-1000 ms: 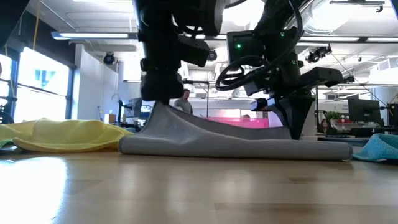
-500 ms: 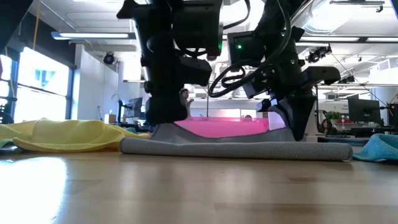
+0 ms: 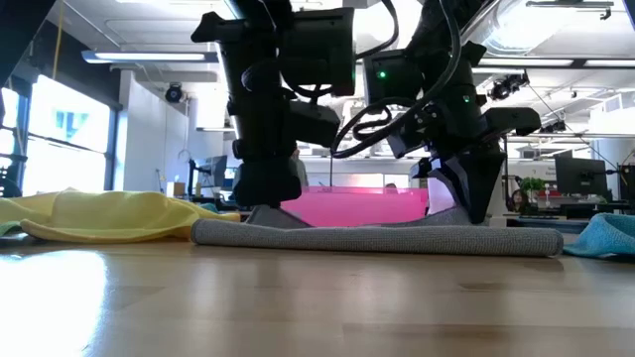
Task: Fold microfiber towels
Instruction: Fold the gray microfiber cloth
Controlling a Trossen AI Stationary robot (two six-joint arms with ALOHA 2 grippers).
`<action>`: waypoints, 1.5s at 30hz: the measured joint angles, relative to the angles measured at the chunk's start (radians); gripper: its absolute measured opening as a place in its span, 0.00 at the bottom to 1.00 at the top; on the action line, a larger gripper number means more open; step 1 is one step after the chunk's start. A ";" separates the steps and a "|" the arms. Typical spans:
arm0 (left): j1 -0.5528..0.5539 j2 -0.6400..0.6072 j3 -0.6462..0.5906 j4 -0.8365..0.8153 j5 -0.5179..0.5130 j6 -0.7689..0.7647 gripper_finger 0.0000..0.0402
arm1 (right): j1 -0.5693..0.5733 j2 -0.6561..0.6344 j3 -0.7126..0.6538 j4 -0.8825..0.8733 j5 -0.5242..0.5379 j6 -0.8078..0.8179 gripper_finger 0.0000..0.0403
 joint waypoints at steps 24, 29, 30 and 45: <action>-0.021 -0.003 0.029 -0.096 -0.005 -0.017 0.36 | 0.053 -0.205 -0.070 -0.041 0.075 0.226 0.42; -0.089 -0.038 0.051 -0.088 0.039 0.033 0.33 | 0.100 -0.341 -0.253 0.236 0.096 0.323 0.42; -0.101 -0.046 0.051 -0.090 0.046 0.041 0.32 | 0.111 -0.365 -0.290 0.303 0.113 0.335 0.42; -0.151 -0.113 -0.134 0.215 0.173 0.023 0.21 | 0.260 -0.451 -0.553 0.714 0.216 0.312 0.42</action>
